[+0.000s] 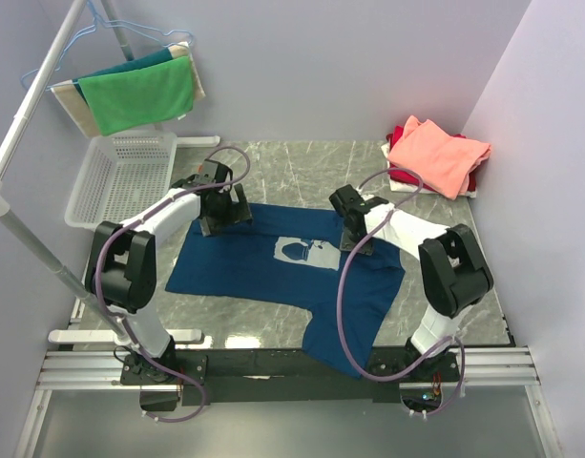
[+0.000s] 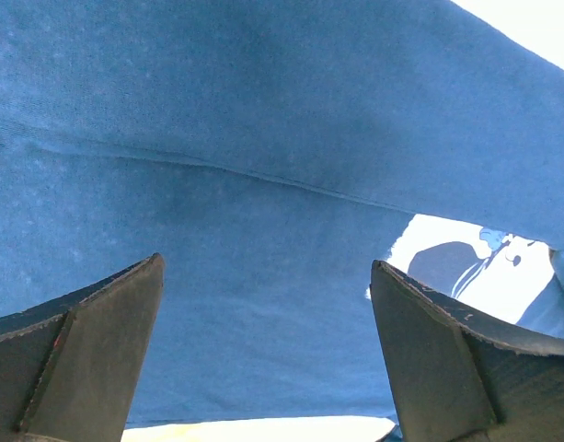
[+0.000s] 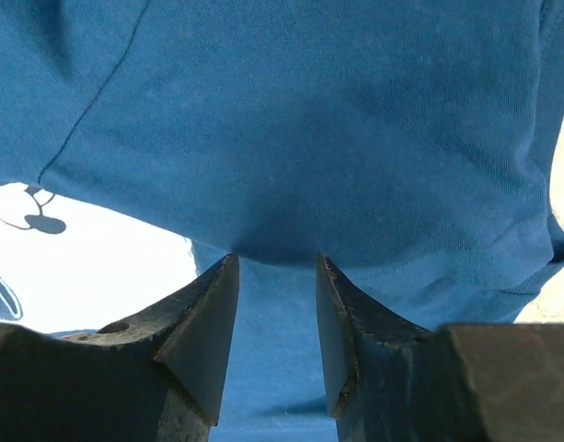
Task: Fold and stack the t-shirts
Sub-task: Fold the tshirt
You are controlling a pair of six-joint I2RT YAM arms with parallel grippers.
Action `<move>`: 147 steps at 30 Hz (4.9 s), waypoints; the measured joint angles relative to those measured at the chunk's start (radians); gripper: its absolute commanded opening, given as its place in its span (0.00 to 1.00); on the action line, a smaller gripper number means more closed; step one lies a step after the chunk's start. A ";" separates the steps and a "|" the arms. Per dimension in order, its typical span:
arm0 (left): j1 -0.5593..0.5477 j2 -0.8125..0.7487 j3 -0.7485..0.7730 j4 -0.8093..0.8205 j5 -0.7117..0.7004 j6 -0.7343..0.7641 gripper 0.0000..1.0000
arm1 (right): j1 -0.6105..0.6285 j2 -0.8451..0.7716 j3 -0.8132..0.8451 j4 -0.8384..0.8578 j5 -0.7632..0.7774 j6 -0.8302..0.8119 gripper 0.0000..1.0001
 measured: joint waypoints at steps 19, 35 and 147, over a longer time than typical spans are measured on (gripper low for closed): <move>0.000 0.026 0.024 -0.016 -0.006 0.038 0.99 | -0.074 0.140 0.133 -0.056 -0.022 -0.044 0.00; 0.000 0.042 0.033 -0.021 -0.012 0.045 0.99 | -0.080 0.014 0.112 -0.084 -0.061 -0.071 0.45; 0.000 0.092 0.075 -0.022 -0.001 0.043 0.99 | -0.103 0.246 0.276 -0.171 0.097 -0.132 0.00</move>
